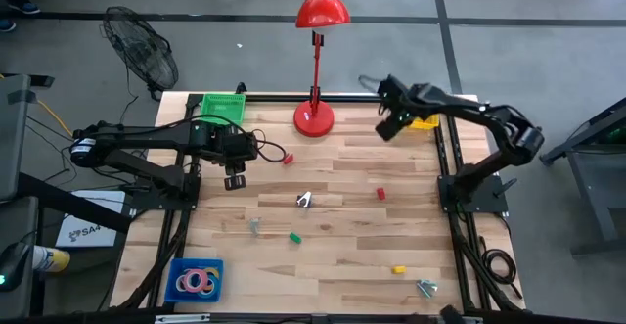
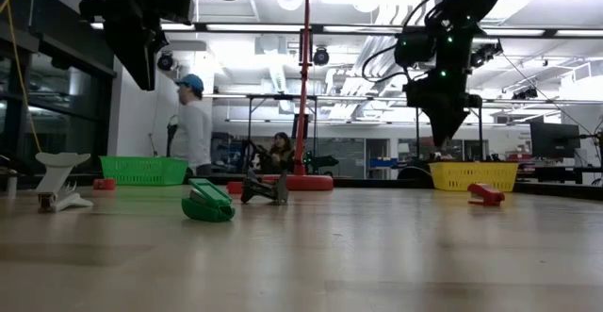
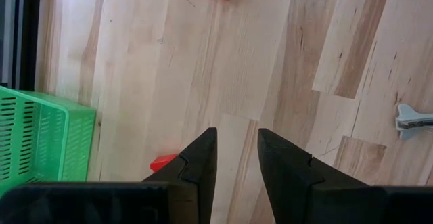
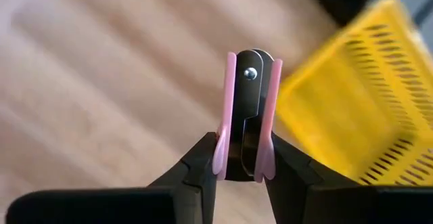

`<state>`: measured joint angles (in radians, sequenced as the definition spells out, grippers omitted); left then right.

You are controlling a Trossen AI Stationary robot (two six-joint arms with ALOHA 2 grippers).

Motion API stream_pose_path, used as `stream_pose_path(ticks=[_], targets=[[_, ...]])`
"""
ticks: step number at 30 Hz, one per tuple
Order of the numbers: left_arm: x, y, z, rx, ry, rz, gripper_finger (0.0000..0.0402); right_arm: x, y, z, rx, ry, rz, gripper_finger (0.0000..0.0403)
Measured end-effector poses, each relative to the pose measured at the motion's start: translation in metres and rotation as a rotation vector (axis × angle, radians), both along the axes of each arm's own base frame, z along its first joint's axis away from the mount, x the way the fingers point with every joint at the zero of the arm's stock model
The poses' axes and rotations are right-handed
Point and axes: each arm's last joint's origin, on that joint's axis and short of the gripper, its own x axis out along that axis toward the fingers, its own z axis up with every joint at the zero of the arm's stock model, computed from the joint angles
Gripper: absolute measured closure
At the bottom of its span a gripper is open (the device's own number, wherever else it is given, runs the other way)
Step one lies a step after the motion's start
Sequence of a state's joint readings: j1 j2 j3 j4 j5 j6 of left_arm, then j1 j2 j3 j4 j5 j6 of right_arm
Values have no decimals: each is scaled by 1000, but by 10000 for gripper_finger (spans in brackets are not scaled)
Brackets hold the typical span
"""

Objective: Pick and place Stapler, Stapler remover, tape
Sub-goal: Put the pink staple remover into the yellow basket

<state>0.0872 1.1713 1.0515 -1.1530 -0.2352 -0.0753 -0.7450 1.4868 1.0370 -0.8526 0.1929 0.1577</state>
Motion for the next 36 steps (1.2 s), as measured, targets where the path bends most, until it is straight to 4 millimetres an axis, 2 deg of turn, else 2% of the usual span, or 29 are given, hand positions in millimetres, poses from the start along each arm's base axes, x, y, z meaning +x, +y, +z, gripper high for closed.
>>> stream_pose_path(ticks=[4,7,16,26,36], targets=[[0,0,0,0,0,0,298,-18,-23,14,-13,-53,-192,313],[0,0,0,0,0,0,298,-32,-35,14,7,-90,-305,313],[0,0,0,5,5,-18,298,-61,-42,-20,77,-158,-493,312],[0,0,0,2,6,-27,298,-65,-53,-21,15,-228,-619,312],[0,0,0,-4,6,-29,298,-57,-62,-39,68,-261,-662,309]])
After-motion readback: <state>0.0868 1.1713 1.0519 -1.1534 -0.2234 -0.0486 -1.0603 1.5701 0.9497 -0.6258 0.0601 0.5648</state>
